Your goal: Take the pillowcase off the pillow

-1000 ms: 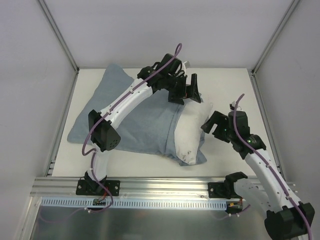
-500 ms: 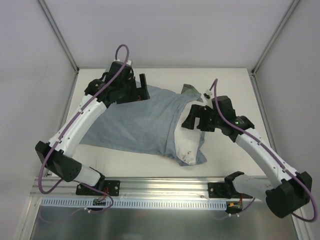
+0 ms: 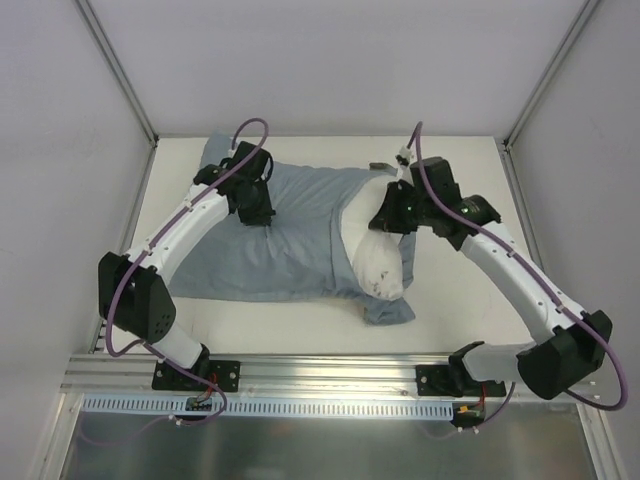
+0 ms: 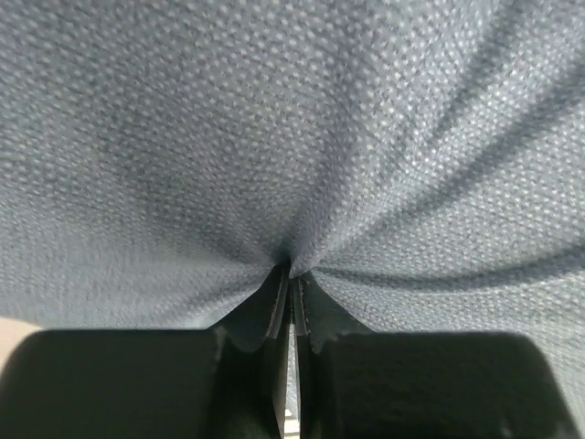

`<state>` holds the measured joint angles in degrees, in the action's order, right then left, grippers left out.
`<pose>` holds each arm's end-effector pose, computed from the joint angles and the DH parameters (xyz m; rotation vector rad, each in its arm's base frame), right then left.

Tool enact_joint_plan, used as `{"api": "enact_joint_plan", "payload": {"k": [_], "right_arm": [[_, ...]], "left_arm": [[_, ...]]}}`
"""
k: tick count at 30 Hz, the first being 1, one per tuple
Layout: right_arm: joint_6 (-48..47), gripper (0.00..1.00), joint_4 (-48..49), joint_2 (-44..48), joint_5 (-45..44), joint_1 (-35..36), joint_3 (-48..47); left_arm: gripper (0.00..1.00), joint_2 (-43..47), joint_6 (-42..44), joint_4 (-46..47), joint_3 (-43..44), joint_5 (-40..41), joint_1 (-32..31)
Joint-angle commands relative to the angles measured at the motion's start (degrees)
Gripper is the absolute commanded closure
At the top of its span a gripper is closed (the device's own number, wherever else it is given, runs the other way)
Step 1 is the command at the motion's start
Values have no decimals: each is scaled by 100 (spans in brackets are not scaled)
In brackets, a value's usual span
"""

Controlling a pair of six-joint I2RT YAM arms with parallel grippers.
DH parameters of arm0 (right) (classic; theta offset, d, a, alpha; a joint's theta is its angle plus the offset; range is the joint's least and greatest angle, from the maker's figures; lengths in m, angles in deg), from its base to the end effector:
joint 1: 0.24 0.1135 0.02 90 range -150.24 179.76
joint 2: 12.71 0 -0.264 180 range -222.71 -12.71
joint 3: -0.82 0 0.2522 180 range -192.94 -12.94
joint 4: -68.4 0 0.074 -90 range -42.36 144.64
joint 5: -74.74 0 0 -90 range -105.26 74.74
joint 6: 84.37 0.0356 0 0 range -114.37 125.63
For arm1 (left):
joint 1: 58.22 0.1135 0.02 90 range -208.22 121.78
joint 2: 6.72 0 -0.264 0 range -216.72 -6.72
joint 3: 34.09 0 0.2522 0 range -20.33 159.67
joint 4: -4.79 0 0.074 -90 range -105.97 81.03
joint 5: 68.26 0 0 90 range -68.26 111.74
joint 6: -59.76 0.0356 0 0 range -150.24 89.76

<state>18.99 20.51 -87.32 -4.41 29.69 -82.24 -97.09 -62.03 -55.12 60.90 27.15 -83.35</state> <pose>0.2424 0.1473 0.3359 -0.4366 2.2774 0.6080 0.3051 -0.1394 0.3078 -0.1858 2.5454 -0.2741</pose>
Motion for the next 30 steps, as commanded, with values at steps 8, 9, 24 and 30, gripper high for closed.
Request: {"api": "enact_joint_plan", "payload": {"k": [8, 9, 24, 30], "right_arm": [[-237, 99, -1112, 2281, -926, -1567, -1517], [-273, 99, -1296, 2380, -997, -1665, -1517], [-290, 99, -1571, 2460, -1166, -2755, 198], [-151, 99, -1175, 2004, -769, -2967, 65]], "left_arm": [[100, 1003, -354, -218, 173, -102, 1956], [100, 1030, -415, -262, 217, -102, 2124], [1, 1064, 453, -158, -246, -1305, 1660], [1, 1881, 262, -9, -1775, -1769, 1660]]}}
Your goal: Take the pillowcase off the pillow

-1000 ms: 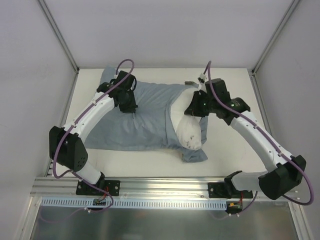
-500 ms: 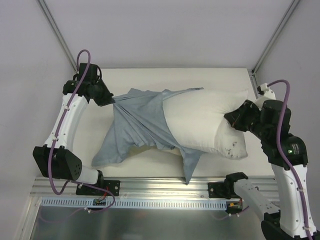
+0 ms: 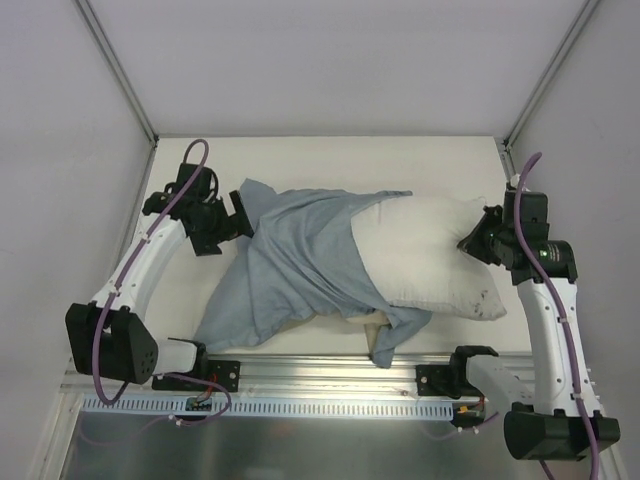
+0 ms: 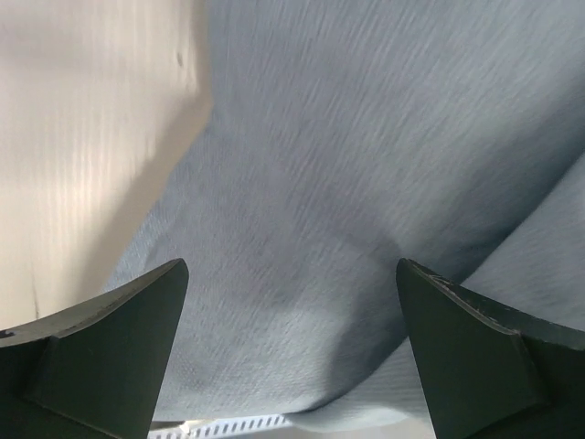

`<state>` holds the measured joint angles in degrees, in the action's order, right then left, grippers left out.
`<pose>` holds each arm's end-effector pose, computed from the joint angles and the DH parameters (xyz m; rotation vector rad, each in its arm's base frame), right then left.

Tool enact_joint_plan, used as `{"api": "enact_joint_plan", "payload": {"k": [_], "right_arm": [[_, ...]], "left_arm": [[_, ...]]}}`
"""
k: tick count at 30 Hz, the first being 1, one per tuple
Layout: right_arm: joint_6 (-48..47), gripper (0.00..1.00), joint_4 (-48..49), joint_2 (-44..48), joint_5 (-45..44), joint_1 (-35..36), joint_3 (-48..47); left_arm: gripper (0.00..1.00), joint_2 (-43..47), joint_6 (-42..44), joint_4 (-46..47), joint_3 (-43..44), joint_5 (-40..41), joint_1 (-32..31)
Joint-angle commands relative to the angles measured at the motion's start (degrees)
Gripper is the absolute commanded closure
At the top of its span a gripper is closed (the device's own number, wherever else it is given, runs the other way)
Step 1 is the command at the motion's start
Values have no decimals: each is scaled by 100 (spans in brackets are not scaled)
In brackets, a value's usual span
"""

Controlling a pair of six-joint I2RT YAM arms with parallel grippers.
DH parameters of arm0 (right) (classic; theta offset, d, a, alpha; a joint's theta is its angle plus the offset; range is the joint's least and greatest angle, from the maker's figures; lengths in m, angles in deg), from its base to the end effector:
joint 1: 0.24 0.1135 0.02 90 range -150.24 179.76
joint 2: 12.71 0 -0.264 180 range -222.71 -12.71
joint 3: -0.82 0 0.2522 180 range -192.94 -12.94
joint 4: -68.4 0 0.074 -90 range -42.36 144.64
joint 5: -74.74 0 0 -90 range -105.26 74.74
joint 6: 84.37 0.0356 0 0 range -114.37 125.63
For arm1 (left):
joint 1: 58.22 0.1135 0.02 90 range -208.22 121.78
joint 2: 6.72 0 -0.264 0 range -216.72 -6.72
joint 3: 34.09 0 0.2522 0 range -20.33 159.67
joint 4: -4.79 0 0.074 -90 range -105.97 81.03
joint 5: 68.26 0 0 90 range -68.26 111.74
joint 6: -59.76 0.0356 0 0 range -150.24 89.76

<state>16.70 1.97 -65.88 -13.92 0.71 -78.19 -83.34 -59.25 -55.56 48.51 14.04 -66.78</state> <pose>0.1719 0.0037 0.3634 0.1891 2.2749 0.1365 0.2696 -0.0454 0.3078 -0.4003 2.5311 -0.4283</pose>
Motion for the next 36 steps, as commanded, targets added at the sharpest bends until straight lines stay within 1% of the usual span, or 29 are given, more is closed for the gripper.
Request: {"api": "enact_joint_plan", "payload": {"k": [1, 2, 5, 9, 11, 12, 13, 14, 17, 18, 19, 21, 22, 23, 24, 25, 26, 28, 29, 31, 36], "right_arm": [[123, 99, 766, -298, 225, -69, -330], [176, 99, 958, -369, 278, -69, -278], [447, 99, 1388, -720, 577, -69, -199], [747, 100, 1829, -1090, 823, -69, -32], [861, 99, 1996, -1230, 850, -69, -40], [879, 99, 2023, -1405, 859, -69, -136], [871, 99, 2041, -1485, 850, -60, -215], [870, 99, 2041, -1564, 824, -69, -303], [695, 99, 1779, -1872, 552, -69, -882], [634, 99, 1708, -1916, 360, -217, -1058], [633, 99, 1629, -1943, 349, -436, -1381], [721, 99, 1409, -1891, 480, -788, -1656], [791, 99, 1330, -1812, 559, -1172, -1840], [835, 99, 1320, -1759, 751, -1385, -1885], [861, 99, 1320, -1698, 866, -1570, -1912], [923, 99, 1320, -1575, 963, -1946, -1903], [949, 99, 1329, -1504, 1156, -2115, -1842], [854, 99, 1329, -1407, 1236, -2387, -1789], [836, 99, 1294, -1372, 1263, -2433, -1719], [818, 99, 1302, -1345, 1298, -2512, -1561], [906, 99, 1469, -1354, 1395, -2521, -964]], "left_arm": [[1, 638, -95, 131, -712, -573, -23], [1, 909, -243, 219, -1053, -705, -49], [1, 1332, -438, 448, -1564, -1232, -163], [1, 1527, -745, 826, -2198, -1786, -445], [42, 1457, -1034, 1237, -2566, -2171, -506], [65, 1439, -1106, 1309, -2621, -2191, -507], [86, 1413, -1141, 1336, -2621, -2131, -507], [100, 1387, -1124, 1319, -2517, -1912, -489], [100, 1386, -940, 1197, -2130, -1814, -42], [100, 1395, -870, 909, -1964, -1648, 142], [100, 1421, -721, 741, -1597, -1533, 527], [100, 1483, -562, 398, -1260, -1471, 968], [100, 1562, -422, 344, -989, -1471, 1414], [100, 1580, -360, 309, -873, -1479, 1610], [100, 1580, -298, 230, -750, -1506, 1820], [100, 1536, -219, 186, -523, -1558, 2205], [100, 1484, -201, 168, -442, -1646, 2401], [100, 1361, -166, 150, -249, -1917, 2726], [100, 1325, -166, 150, -205, -1962, 2937], [100, 1264, -192, 150, -82, -1989, 3148], [100, 1263, -324, 141, 269, -1928, 3483]]}}
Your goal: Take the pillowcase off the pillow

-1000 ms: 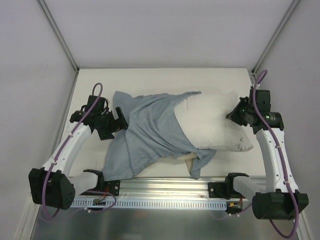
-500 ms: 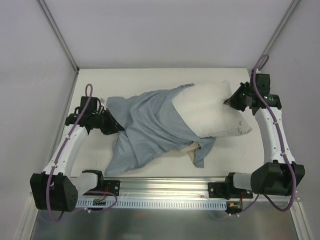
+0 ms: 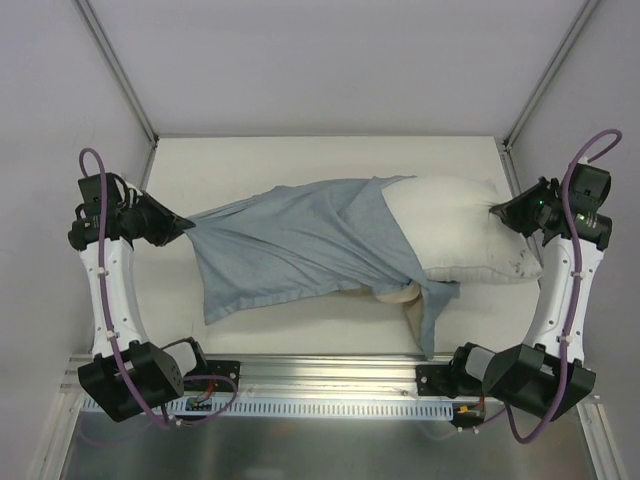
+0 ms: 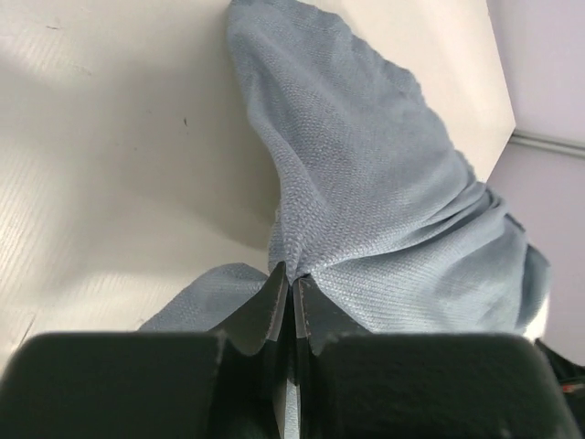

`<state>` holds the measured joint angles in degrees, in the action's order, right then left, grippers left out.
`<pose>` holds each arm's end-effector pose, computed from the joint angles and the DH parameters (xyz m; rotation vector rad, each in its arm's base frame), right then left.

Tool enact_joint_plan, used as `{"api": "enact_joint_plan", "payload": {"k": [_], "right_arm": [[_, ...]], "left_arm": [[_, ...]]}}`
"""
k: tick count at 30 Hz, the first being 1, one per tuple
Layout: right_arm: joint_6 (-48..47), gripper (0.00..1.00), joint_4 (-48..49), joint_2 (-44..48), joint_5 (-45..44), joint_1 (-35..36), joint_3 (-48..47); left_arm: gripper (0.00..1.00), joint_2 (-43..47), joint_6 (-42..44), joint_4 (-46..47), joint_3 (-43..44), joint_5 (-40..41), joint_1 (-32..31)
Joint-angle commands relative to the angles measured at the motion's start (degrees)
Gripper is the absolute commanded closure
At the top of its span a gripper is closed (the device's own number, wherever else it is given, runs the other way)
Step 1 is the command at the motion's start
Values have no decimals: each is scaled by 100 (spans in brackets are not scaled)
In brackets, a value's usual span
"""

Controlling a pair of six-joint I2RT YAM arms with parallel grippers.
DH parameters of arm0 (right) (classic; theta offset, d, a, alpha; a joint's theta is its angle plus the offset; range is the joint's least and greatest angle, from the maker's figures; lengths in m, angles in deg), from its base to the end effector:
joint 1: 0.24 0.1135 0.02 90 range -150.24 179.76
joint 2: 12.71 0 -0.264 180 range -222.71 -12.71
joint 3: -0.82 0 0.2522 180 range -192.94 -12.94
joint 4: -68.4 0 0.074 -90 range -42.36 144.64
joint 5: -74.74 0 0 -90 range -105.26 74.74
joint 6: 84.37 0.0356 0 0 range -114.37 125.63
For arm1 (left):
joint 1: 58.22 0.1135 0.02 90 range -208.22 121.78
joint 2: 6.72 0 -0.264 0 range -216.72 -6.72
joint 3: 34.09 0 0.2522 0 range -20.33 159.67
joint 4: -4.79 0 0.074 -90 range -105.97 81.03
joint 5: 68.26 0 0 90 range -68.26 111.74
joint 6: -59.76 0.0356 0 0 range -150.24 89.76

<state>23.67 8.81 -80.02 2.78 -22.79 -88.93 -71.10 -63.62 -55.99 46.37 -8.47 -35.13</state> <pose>0.2233 -0.0808 0.3882 0.5981 2.1160 0.3048 0.2118 0.0708 0.3477 -0.8634 2.1576 -0.7072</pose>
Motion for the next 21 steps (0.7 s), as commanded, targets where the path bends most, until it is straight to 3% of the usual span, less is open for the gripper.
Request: {"api": "enact_joint_plan", "payload": {"k": [1, 5, 10, 11, 13, 14, 15, 17, 18, 21], "right_arm": [[208, 99, 829, 60, -258, -180, 162], [349, 99, 1014, 69, -73, -145, 365], [95, 99, 1014, 86, 146, 250, 620], [7, 90, 814, 17, 182, 364, 611], [-142, 59, 611, -2, 77, 487, 515], [-195, 47, 549, 51, -10, 610, 515], [-300, 27, 505, 129, -98, 672, 523], [-371, 15, 452, 472, -292, 821, 628], [-511, 10, 347, 595, -319, 892, 672], [-696, 7, 31, 1122, -565, 1252, 988]], "left_arm": [[100, 74, 43, 185, 546, 402, 371], [100, 119, -247, 255, 687, 920, 495], [100, -101, 41, 510, 432, 368, 293], [98, -119, 312, 501, 449, 280, -3], [79, -75, 534, 501, 458, 323, -470], [53, -31, 622, 484, 510, 489, -733], [39, 30, 779, 414, 537, 751, -1249], [13, 75, 903, 370, 555, 833, -1648], [10, 109, 1052, 291, 555, 868, -1833], [6, 302, 1106, 159, 389, 1044, -2300]]}}
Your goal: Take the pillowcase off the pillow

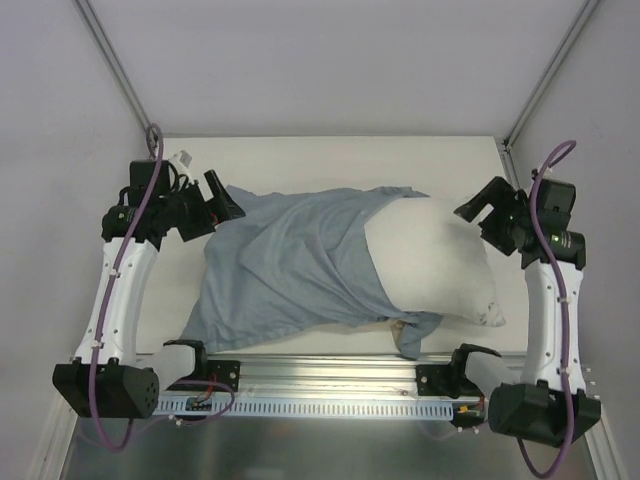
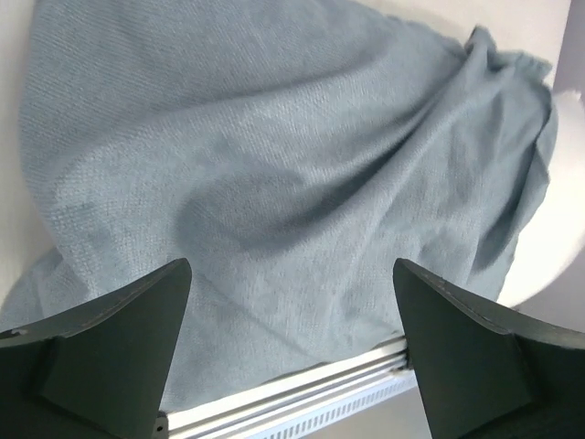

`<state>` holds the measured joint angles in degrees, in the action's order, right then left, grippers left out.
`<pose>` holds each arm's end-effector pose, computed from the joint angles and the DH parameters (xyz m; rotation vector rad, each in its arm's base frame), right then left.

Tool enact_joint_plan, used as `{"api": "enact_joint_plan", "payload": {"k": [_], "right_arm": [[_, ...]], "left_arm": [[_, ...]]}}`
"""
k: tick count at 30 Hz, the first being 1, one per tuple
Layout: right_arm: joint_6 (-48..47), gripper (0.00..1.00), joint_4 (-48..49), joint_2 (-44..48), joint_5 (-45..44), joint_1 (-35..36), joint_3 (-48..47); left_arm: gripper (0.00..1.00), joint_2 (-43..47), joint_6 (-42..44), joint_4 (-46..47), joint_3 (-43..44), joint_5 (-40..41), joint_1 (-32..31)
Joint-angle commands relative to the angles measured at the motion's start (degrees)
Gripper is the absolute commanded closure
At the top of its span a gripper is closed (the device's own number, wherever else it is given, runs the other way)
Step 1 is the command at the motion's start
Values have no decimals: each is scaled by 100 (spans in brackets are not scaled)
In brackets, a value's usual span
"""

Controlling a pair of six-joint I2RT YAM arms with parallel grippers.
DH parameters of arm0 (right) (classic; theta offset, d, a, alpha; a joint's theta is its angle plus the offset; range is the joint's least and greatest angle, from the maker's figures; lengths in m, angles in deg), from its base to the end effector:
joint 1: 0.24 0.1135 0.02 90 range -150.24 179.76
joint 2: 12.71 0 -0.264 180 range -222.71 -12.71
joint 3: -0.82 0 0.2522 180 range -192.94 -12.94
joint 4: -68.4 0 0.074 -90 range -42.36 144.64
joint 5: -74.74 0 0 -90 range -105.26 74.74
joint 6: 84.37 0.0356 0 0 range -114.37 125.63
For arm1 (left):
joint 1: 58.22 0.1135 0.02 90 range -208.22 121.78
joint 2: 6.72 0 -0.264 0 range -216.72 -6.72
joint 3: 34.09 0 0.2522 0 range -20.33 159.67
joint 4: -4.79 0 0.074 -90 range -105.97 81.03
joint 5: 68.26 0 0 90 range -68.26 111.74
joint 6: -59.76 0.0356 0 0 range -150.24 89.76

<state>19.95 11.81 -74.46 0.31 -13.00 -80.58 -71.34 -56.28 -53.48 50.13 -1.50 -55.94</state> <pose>0.2158 -0.0391 0.3658 0.3692 2.1749 0.3158 0.2281 -0.0050 0.3699 -0.3359 2.2428 -0.6774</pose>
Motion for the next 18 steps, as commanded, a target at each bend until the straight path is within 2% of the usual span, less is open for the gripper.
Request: {"api": "enact_joint_plan", "payload": {"k": [1, 3, 6, 8, 11, 13, 18], "right_arm": [[-404, 7, -331, 890, -370, 360, 285], [-457, 7, -577, 1226, -415, 712, 724], [-387, 6, -998, 1859, -502, 1178, 1243], [-256, 5, -1244, 2262, -520, 1440, 1463], [-167, 3, -1534, 2527, -626, 1679, 1499], [-97, 2, -1606, 2581, -652, 1828, 1543], [201, 2, -1229, 2563, -757, 2127, 2208]], "left_arm": [[7, 397, 354, -119, -101, 356, -559], [10, 660, 293, -145, -426, 399, -860], [9, 1003, 214, -198, -919, 506, -1510], [7, 1161, 301, -198, -1252, -29, -1887], [1, 1224, 258, -224, -1603, -216, -2397], [1, 1137, 170, -190, -1884, -398, -2618], [1, 925, -313, 118, -2571, -322, -2944]]}}
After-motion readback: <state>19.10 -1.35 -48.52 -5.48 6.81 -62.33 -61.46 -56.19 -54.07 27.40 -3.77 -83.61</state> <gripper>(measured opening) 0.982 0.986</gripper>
